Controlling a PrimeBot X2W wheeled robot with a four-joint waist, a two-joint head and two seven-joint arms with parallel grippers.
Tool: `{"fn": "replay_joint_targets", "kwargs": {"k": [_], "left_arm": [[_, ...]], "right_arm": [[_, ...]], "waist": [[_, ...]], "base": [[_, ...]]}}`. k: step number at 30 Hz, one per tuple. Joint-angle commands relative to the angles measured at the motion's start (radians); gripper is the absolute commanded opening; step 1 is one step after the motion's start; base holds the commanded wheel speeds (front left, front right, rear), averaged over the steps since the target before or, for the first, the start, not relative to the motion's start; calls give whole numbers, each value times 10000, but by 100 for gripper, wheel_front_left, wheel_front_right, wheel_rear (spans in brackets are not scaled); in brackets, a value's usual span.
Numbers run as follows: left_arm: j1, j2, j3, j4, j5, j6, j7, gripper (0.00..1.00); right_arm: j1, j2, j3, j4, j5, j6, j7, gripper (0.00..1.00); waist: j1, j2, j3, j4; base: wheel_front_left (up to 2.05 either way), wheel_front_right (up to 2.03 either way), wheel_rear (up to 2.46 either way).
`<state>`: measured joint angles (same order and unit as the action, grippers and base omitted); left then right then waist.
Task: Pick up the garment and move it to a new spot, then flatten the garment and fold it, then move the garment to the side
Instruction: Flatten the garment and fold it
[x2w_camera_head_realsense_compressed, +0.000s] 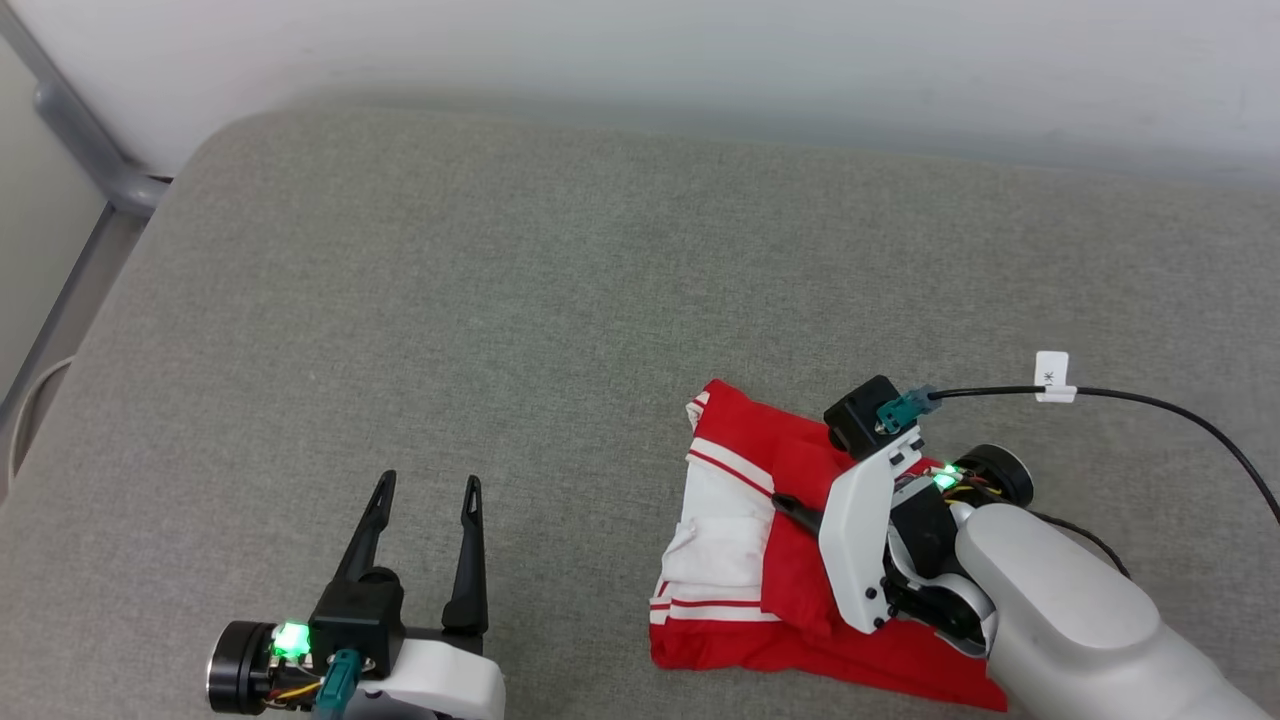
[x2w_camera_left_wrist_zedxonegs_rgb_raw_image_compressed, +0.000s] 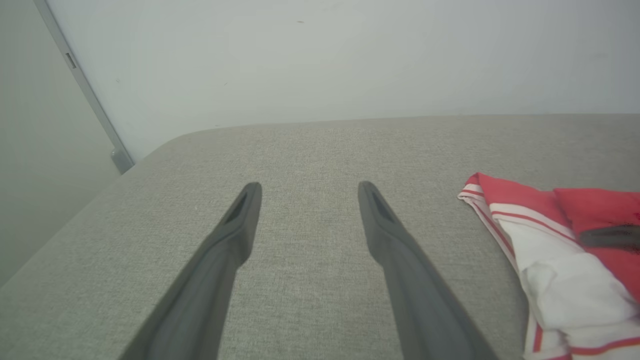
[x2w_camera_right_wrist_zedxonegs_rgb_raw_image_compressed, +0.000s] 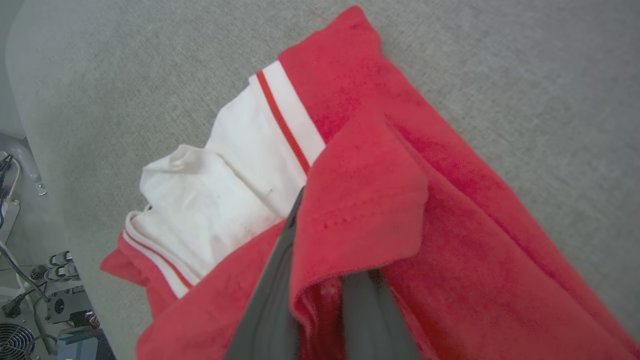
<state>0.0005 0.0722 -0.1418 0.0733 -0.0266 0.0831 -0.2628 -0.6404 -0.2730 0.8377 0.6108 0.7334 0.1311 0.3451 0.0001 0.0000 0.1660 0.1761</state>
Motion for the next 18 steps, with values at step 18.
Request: {"fn": "replay_joint_targets", "kwargs": {"k": [18], "left_arm": [[778, 190, 501, -137, 102, -22, -25, 100]], "right_arm": [[1340, -1400, -2771, -1931, -1786, -9, -4528, 100]], "waist": [[-1, 0, -1223, -1150]], "base": [[0, 0, 0]]}}
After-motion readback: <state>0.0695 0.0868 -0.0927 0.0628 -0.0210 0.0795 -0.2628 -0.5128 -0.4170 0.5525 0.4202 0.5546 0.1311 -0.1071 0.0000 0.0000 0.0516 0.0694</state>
